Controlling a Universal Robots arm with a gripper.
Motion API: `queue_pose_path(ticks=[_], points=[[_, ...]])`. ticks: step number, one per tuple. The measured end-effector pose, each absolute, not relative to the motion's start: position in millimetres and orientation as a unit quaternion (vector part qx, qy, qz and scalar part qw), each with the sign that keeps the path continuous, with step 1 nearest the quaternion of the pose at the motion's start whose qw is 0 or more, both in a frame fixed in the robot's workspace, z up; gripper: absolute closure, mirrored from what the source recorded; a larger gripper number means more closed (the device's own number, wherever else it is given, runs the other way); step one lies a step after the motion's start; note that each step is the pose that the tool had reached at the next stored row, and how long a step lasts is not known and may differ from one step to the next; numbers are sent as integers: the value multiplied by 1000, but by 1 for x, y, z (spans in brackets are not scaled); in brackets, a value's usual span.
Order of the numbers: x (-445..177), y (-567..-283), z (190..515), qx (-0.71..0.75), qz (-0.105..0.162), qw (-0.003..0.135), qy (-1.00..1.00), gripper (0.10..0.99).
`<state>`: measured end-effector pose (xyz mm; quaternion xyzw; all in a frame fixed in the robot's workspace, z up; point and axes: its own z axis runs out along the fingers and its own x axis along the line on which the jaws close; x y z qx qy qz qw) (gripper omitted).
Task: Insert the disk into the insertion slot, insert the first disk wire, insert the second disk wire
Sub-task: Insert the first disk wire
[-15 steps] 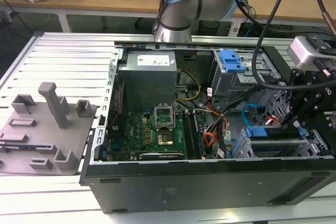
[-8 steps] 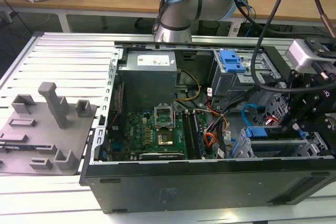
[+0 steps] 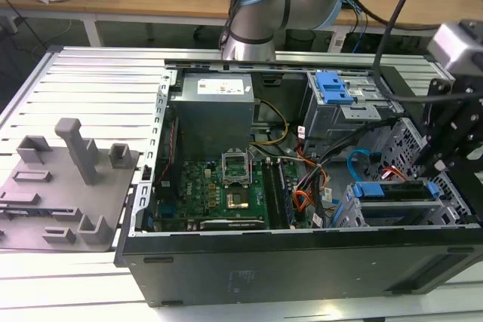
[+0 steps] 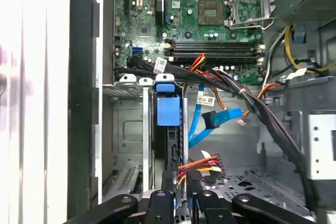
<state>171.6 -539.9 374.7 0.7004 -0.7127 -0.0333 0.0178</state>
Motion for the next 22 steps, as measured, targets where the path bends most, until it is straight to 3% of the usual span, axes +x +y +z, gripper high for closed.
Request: queue_pose_path(ticks=[11,12,14,22], points=[[172,-540,390,700,-33,18,-713,839],[172,-540,390,700,-33,18,-713,855],[172,-540,390,700,-33,18,-713,980],[171,-540,391,700,-33,18,-713,980]])
